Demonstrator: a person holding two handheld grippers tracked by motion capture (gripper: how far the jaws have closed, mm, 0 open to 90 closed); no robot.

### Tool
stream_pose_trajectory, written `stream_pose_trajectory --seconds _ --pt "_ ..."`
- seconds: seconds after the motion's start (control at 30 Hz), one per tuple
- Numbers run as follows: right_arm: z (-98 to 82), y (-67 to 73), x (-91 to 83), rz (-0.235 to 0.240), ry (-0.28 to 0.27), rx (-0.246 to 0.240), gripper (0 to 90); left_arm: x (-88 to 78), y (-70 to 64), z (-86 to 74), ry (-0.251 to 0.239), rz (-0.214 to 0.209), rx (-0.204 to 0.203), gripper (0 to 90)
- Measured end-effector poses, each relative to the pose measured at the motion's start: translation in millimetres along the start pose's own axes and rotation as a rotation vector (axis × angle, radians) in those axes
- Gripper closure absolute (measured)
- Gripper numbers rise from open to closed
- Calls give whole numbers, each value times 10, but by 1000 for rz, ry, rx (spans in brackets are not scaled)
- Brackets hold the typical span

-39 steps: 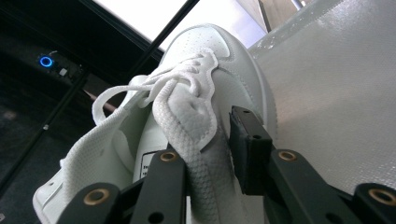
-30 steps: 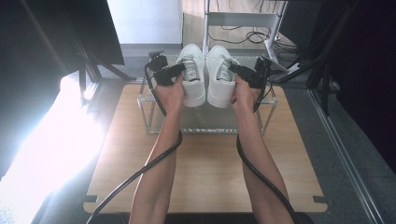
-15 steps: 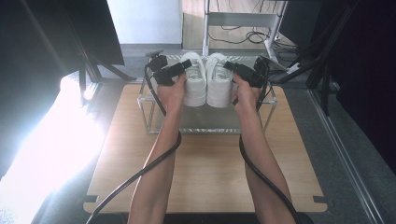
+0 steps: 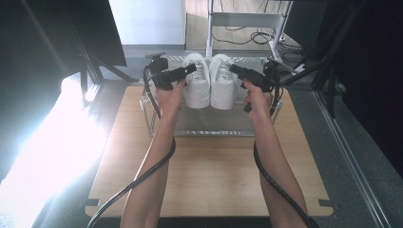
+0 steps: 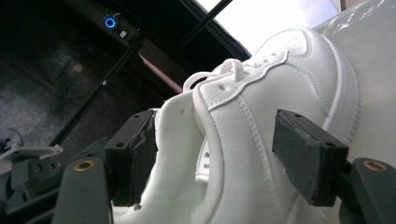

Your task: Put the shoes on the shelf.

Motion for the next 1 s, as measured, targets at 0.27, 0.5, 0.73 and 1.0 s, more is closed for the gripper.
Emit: stream_pose_trajectory --seconds 0.27,0.5,0.73,1.0 --pt "18 84 -203 4 16 -61 263 -148 64 -30 -24 -28 -3 162" --pt "-56 88 -332 45 28 -42 254 -279 99 -91 -31 -57 20 160" --pt "-161 133 -460 80 58 -70 241 -458 123 -151 -55 -73 60 148" --pt "-325 256 -601 124 108 -122 222 -663 185 -327 -70 -97 85 134"
Point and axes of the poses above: each handheld gripper's, and its own axes: x roughly forward along the jaws, z roughly out of its top, y roughly to its left, the point moved 9 cm from there along x, roughly forward along the jaws, and after that the axes turned 15 degrees about z, right-handed, at the moved point
